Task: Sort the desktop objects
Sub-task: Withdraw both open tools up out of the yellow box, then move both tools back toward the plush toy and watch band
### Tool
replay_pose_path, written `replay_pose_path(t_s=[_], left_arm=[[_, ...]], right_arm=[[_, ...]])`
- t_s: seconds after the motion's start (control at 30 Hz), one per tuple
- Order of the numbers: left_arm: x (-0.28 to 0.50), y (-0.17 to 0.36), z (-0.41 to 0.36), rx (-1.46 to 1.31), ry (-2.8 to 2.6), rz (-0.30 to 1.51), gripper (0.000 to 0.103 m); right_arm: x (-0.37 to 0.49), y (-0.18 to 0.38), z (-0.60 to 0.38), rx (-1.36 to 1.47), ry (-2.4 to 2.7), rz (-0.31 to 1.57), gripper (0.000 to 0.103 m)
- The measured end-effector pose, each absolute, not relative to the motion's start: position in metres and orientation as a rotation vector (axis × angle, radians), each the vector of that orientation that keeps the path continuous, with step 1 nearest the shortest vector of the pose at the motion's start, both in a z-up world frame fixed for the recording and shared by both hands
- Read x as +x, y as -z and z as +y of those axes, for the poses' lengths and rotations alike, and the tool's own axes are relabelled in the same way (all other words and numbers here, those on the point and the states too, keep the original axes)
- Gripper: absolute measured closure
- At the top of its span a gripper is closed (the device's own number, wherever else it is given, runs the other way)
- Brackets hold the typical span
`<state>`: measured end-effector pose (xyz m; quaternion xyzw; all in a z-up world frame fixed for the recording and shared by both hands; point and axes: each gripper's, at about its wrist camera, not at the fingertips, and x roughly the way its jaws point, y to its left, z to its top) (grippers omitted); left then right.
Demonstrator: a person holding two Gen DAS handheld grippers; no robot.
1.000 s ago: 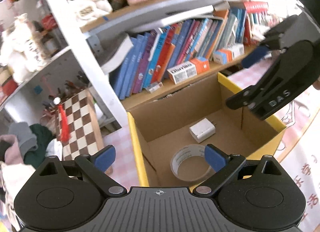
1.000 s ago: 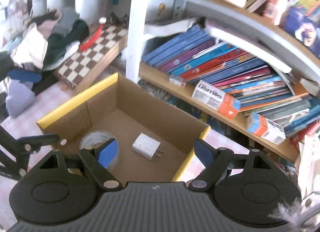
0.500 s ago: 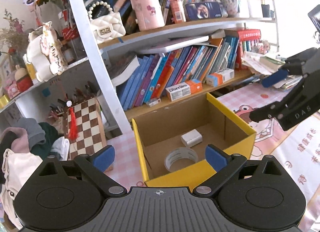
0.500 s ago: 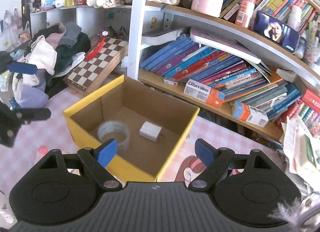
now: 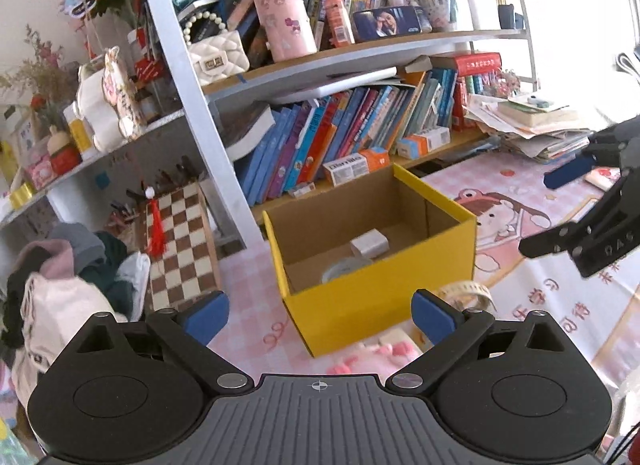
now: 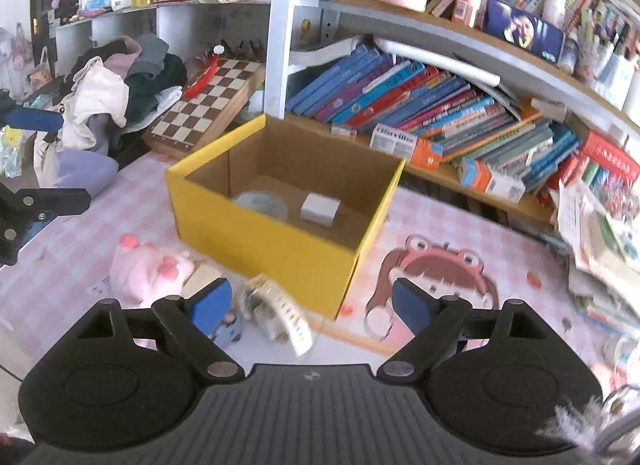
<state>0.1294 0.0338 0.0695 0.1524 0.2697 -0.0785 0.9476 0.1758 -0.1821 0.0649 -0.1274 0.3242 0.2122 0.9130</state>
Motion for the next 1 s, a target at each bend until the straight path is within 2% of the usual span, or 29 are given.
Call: replay_pose_path(t_s=[0.63,1.0], left_arm=[[0.074,0.0,0.045,0.169,0.05,0.72,0.004],[0.061,0.016,0.035,0.16,0.066,0.761,0.004]], right_arm=[[0.112,0.006,-0.163,-0.251,-0.381,0.769,0.016],[0.097,0.011,-0.156,-0.239,-0.392,0.791,0.016]])
